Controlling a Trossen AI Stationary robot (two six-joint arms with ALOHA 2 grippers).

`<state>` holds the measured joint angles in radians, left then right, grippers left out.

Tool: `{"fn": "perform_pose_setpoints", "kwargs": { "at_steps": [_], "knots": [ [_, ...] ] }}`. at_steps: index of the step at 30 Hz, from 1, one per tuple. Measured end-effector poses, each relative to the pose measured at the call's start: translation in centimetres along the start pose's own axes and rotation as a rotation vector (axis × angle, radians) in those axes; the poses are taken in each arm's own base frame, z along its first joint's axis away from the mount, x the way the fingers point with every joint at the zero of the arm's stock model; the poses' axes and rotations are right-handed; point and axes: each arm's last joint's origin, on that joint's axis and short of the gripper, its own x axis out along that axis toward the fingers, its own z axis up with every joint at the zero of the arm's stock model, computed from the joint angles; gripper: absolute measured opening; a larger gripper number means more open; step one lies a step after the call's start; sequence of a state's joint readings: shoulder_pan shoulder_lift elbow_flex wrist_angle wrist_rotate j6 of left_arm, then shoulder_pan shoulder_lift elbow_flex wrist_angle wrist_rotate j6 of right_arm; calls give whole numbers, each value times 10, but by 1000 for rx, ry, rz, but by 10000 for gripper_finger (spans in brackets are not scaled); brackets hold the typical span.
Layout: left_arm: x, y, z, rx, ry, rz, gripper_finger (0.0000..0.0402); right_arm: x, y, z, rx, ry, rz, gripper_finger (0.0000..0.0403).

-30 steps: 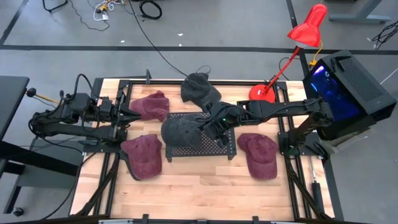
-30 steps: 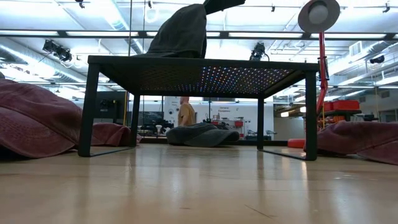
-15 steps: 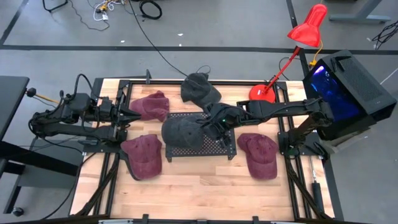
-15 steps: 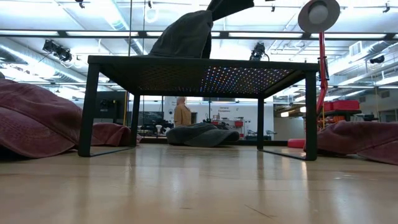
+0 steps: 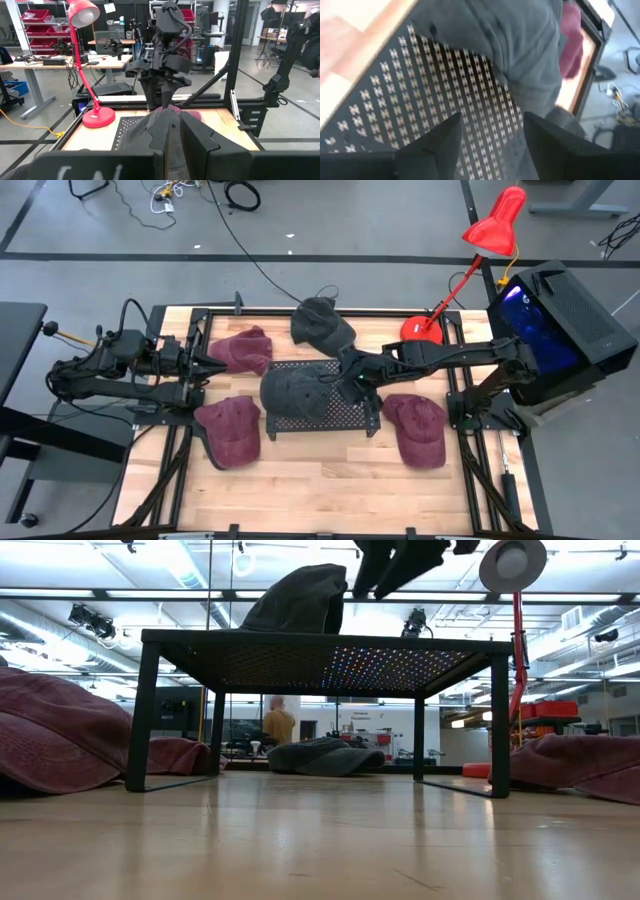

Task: Pick & Place hat
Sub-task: Stack the top black cap on top of the black cap on the shelf

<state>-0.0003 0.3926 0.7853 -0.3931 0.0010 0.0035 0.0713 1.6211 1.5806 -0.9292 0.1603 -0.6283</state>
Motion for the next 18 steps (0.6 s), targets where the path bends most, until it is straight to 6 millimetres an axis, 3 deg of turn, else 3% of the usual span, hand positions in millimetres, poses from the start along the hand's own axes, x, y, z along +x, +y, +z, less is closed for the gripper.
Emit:
{"fn": "perform_pose_setpoints", "kwargs": {
  "at_steps": [8, 18],
  "knots": [
    [0, 0, 0, 0, 0, 0, 48, -17, -14, -17, 104, 52, -88, 219],
    [0, 0, 0, 0, 0, -1, 48, -56, -35, -47, 300, 38, -188, 220]
  ]
}}
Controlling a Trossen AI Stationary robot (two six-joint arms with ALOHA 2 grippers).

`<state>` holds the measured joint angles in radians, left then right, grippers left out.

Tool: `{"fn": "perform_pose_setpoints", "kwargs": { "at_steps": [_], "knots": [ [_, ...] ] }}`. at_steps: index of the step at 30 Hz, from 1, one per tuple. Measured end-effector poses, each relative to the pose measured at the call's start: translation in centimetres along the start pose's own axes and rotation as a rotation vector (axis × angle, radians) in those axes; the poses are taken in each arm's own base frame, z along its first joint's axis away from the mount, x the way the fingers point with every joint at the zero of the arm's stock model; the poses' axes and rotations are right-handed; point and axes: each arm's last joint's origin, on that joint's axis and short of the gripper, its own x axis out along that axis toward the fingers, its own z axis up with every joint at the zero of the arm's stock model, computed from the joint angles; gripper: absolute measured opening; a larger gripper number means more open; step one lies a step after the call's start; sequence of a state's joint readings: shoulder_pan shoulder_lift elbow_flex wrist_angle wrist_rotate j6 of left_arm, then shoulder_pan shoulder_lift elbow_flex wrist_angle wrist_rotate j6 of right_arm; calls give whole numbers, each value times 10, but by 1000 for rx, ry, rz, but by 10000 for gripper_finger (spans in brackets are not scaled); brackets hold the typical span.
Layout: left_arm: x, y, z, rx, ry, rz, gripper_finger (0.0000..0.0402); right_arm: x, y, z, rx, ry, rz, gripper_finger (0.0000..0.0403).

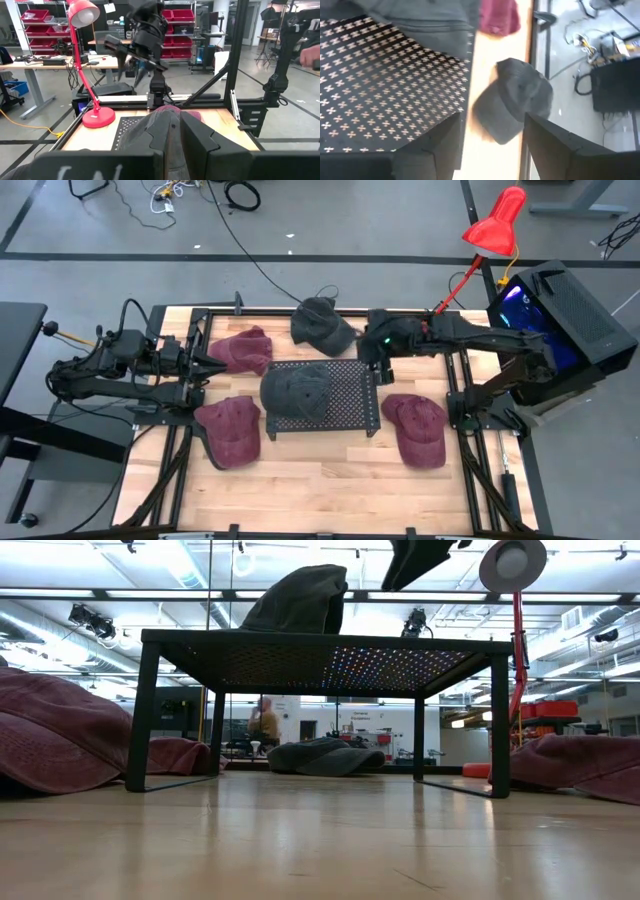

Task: Pick & Place hat
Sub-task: Stack the top black cap on top of the black cap on the shelf

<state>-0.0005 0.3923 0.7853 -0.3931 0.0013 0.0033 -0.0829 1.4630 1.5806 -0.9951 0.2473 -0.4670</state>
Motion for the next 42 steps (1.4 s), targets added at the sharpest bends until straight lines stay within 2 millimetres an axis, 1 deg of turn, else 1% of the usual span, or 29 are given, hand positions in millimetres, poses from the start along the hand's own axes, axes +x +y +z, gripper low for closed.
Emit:
{"fn": "perform_pose_setpoints", "kwargs": {
  "at_steps": [5, 10, 16, 19, 22, 27, 31, 37, 42],
  "knots": [
    [0, 0, 0, 0, 0, 0, 48, -12, -11, -9, 97, -15, -35, 220],
    [0, 0, 0, 0, 0, 0, 48, -21, -27, -19, 272, -33, -81, 220],
    [0, 0, 0, 0, 0, 0, 48, -20, -49, -33, 560, -24, -139, 220],
    [0, 0, 0, 0, 0, 0, 48, -19, -59, -41, 625, -9, -169, 220],
    [0, 0, 0, 0, 0, 0, 48, -17, -70, -48, 539, 20, -199, 220],
    [0, 0, 0, 0, 0, 1, 48, -10, -85, -61, 217, 102, -213, 220],
    [0, 0, 0, 0, 0, 0, 48, -6, -91, -68, 8, 124, -182, 220],
    [0, 0, 0, 0, 0, 1, 48, 13, -81, -79, -260, 126, -143, 220],
    [0, 0, 0, 0, 0, 1, 48, 29, -75, -97, -383, 108, -112, 220]
  ]
}}
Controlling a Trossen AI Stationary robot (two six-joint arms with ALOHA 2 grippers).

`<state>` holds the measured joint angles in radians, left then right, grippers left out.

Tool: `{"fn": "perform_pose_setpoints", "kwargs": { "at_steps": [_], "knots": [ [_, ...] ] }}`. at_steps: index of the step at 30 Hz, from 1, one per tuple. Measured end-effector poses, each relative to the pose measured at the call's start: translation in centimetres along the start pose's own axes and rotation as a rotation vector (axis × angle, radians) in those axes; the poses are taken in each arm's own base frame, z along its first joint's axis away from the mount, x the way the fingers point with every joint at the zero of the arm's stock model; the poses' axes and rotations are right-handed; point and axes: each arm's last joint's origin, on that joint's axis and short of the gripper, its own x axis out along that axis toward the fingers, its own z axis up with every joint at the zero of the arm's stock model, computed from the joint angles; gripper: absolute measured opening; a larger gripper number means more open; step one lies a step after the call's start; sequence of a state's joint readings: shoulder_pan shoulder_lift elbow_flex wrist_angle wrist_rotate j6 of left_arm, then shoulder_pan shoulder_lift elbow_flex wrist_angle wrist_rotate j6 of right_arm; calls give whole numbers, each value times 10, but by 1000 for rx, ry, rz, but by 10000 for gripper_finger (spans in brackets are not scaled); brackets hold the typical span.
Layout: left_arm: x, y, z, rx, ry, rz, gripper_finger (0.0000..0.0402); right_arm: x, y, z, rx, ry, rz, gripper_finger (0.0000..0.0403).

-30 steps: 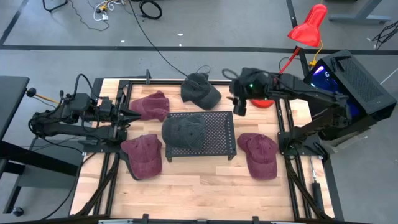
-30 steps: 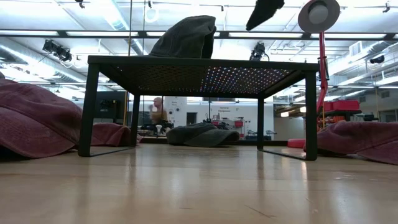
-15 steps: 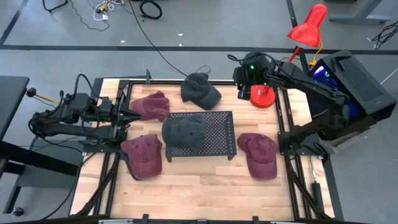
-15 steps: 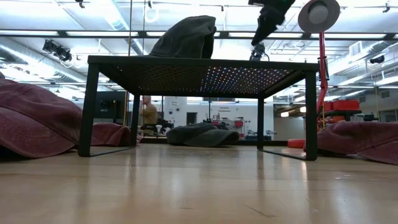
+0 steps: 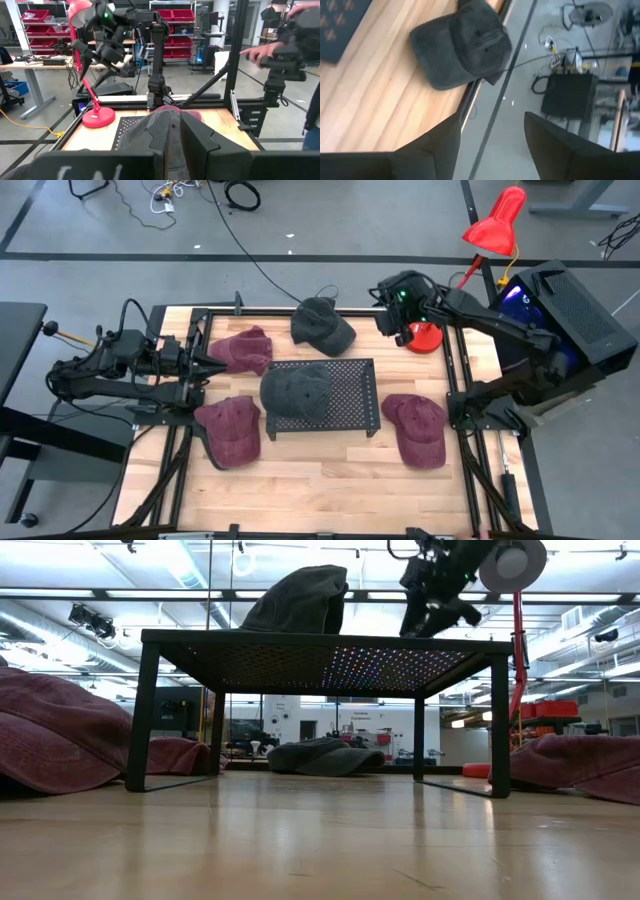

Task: Pick & Place hat
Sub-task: Stack the top black cap on top of the black cap on the shelf

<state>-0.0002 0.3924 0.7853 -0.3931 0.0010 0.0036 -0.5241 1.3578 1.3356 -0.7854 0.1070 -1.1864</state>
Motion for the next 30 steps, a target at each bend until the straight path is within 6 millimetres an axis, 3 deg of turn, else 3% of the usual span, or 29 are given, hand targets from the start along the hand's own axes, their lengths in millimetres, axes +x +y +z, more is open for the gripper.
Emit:
{"fn": "perform_pose_setpoints", "kwargs": {
  "at_steps": [4, 8, 30],
  "knots": [
    [0, 0, 0, 0, 0, 0, 48, 12, 9, -13, -105, -42, 13, 220],
    [0, 0, 0, 0, 0, 0, 48, 24, 15, -25, -106, -38, 25, 220],
    [0, 0, 0, 0, 0, 0, 48, 81, 2, -45, -82, -25, 12, 220]
  ]
}}
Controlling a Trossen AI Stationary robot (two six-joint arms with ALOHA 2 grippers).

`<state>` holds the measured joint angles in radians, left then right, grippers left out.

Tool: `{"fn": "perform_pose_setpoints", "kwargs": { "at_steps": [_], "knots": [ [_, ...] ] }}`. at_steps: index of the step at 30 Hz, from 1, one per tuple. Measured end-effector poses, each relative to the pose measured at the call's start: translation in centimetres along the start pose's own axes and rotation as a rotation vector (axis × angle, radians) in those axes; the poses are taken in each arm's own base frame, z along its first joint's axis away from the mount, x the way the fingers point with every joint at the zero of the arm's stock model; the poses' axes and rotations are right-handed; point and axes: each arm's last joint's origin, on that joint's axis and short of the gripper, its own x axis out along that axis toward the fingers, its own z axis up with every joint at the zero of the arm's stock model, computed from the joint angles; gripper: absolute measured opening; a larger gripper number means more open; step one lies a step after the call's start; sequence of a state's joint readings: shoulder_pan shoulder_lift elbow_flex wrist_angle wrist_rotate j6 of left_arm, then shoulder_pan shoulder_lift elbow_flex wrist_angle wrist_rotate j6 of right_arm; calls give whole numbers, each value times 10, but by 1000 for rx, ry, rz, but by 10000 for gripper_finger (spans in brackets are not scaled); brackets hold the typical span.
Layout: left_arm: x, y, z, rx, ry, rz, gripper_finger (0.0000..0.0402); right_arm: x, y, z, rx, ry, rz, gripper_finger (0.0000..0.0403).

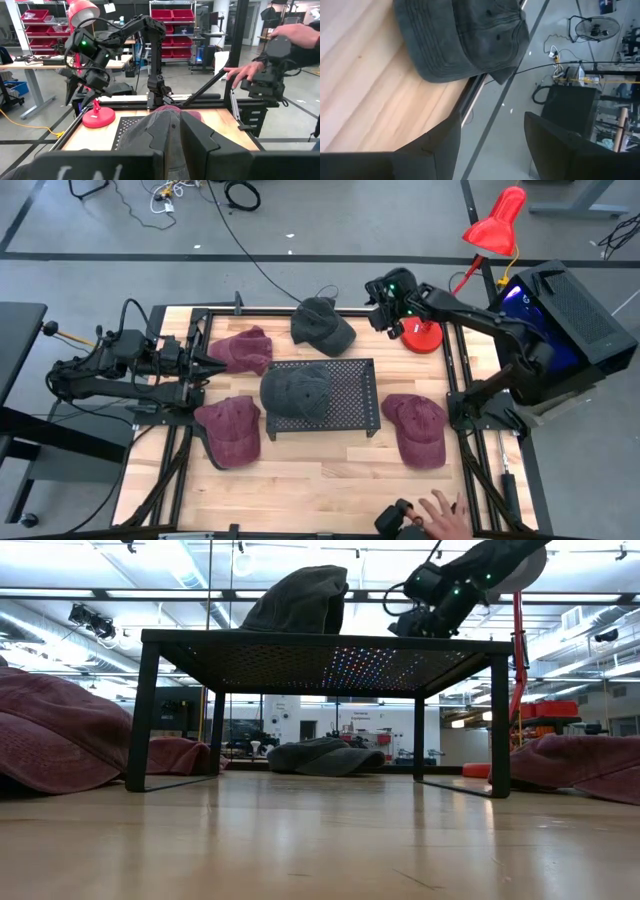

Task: Pick & Place hat
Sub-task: Stack the top black cap on top of the black cap on the shelf

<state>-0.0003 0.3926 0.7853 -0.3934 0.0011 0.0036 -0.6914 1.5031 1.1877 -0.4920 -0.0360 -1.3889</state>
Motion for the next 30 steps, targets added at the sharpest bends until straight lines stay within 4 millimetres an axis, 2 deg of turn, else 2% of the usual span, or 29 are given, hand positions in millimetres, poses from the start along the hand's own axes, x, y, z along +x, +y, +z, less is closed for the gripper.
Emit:
{"fn": "perform_pose_setpoints", "kwargs": {
  "at_steps": [12, 22, 30],
  "knots": [
    [0, 0, 0, 0, 0, 0, 48, 29, 4, -28, -31, -63, 87, 220],
    [0, 0, 0, 0, 0, 0, 48, 62, 16, -32, -52, -99, 187, 220],
    [0, 0, 0, 0, 0, 0, 48, 75, 20, -33, -52, -116, 200, 220]
  ]
}}
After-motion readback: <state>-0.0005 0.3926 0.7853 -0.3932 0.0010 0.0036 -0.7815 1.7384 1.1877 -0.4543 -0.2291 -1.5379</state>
